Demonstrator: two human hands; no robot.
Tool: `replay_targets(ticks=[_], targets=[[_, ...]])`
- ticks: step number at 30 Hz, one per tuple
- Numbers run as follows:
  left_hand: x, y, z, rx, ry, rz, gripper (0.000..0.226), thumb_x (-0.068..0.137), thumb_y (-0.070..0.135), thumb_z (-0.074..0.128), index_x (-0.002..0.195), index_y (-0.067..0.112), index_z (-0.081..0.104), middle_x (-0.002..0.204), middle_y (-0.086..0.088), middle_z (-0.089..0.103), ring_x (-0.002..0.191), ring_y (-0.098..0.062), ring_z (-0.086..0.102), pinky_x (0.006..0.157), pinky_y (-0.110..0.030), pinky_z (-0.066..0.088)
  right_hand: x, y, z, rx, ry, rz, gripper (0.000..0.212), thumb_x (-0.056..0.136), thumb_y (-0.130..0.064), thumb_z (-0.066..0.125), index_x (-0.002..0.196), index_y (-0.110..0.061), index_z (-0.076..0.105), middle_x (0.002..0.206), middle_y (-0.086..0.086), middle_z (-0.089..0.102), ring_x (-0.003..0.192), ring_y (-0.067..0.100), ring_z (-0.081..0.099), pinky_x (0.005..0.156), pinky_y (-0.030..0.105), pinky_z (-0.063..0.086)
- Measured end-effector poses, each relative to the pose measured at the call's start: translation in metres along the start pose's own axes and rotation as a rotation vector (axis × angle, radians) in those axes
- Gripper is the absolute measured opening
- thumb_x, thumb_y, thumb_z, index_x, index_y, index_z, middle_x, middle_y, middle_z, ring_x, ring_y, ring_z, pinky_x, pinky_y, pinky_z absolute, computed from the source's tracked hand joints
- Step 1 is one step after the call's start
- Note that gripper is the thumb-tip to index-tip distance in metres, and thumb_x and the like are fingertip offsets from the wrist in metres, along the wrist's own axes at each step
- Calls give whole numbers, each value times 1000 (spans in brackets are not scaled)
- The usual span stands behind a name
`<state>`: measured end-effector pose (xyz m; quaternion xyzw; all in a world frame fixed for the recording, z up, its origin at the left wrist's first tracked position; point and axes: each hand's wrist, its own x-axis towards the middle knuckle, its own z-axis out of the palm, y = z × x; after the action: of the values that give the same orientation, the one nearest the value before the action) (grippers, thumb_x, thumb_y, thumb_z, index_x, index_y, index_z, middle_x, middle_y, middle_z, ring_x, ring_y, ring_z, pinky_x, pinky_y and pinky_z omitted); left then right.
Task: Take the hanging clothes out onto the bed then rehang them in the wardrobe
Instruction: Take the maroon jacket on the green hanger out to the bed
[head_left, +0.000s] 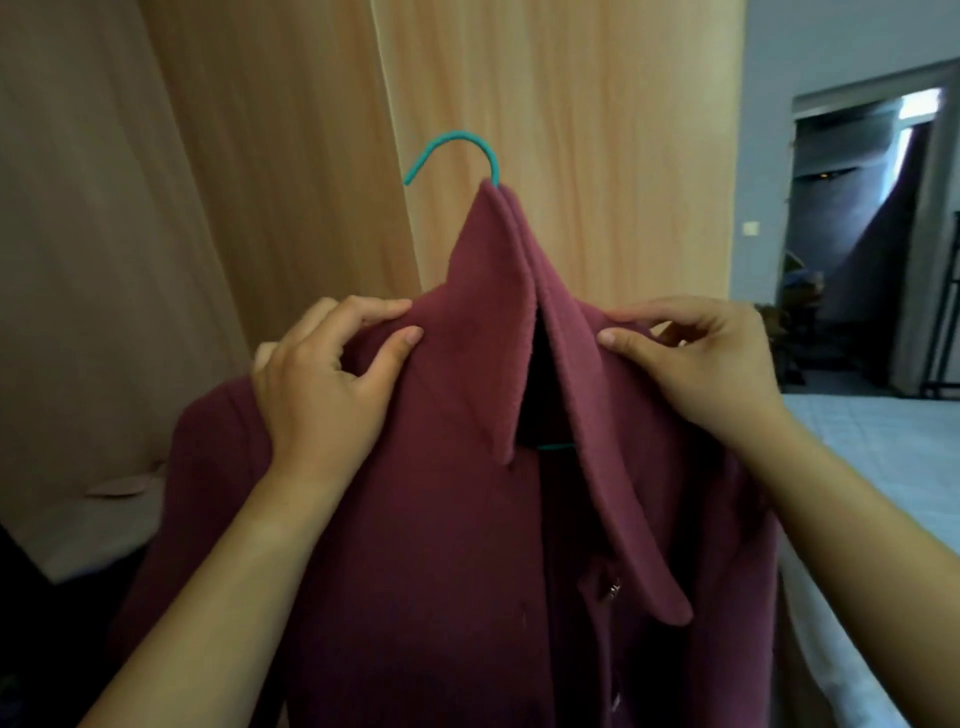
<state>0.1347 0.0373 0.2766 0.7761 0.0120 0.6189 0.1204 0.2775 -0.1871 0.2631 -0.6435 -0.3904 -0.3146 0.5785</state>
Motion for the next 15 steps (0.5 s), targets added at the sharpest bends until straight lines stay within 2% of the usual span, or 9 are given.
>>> replay_targets(ticks=[3,7,12,15], targets=[[-31,34,21,-39,-69,-27,22,81,48,62,101,38,62,84,11,65,81,-12,64,75,-48,47,-35,12,-42,-46,29,64,23,69,-23,81,84,-36,71,58,-29,61,47,-1,46,53,6,33],[-80,89,52,-100,-196,-53,17,81,48,61,95,40,65,86,15,64,82,-9,62,78,-41,42,-93,28,-107,-100,74,198,23,69,-18,80,89,-26,71,58,-34,59,51,-9,51,56,2,34],[-152,178,96,-290,-379,-106,18,79,46,64,96,41,65,89,15,66,82,-7,62,85,-46,44,-182,44,-215,-179,121,368,22,68,-18,80,79,-34,70,60,-28,63,47,-1,45,52,6,36],[-193,243,124,-442,-488,-131,21,78,45,65,98,42,63,88,16,65,82,-3,62,80,-51,48,-232,45,-291,-256,168,463,19,66,-24,80,78,-35,70,70,-27,67,56,-1,53,60,10,42]])
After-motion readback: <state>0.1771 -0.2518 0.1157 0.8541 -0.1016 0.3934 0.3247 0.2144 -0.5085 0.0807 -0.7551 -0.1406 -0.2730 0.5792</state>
